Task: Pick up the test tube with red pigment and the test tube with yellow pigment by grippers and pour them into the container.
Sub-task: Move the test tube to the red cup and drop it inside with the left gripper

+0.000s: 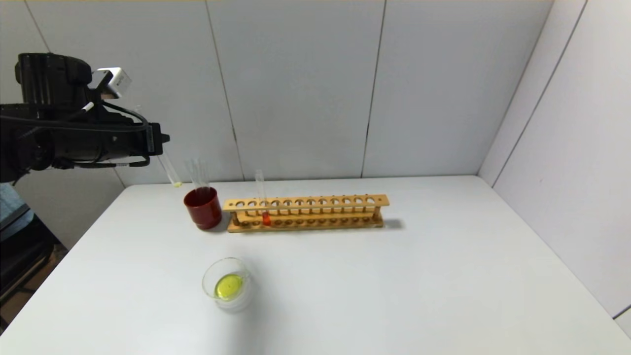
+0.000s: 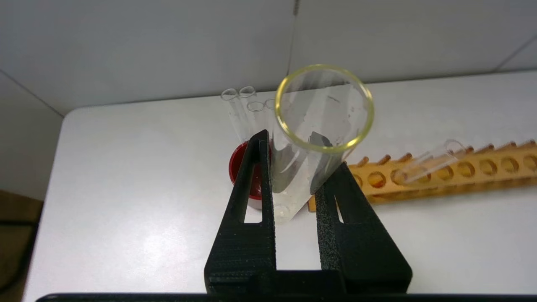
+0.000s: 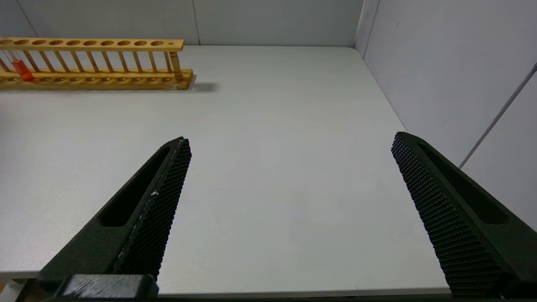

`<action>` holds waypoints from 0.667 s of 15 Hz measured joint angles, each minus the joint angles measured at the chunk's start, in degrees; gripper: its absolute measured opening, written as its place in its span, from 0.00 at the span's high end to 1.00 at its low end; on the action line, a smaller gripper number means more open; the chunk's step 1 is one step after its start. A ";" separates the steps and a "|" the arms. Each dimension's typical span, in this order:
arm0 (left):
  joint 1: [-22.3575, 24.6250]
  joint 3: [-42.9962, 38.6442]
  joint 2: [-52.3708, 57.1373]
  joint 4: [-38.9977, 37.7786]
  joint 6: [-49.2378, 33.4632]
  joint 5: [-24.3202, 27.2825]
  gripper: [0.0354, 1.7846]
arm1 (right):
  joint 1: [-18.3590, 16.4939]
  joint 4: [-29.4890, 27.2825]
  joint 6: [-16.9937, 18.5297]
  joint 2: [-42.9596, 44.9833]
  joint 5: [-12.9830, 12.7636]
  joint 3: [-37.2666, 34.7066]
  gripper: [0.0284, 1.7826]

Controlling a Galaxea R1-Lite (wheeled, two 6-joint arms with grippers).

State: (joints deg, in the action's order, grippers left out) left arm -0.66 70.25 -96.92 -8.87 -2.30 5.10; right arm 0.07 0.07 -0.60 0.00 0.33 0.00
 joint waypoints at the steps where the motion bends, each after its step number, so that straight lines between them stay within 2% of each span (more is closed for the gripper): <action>1: 0.48 -1.18 -1.01 -3.19 -1.38 0.22 0.84 | 0.02 0.00 0.00 0.00 -0.02 0.00 0.02; 4: 1.18 -3.36 -4.16 -10.01 -2.99 0.27 0.84 | -0.02 0.00 0.00 0.00 -0.02 0.00 0.02; 10: 2.15 -3.96 -11.91 -18.36 -4.89 -0.22 0.84 | 0.00 0.00 0.02 0.00 -0.02 0.00 0.02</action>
State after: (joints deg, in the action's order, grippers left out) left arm 1.49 66.29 -108.83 -27.23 -7.19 4.88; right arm 0.07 0.07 -0.57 0.00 0.30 0.00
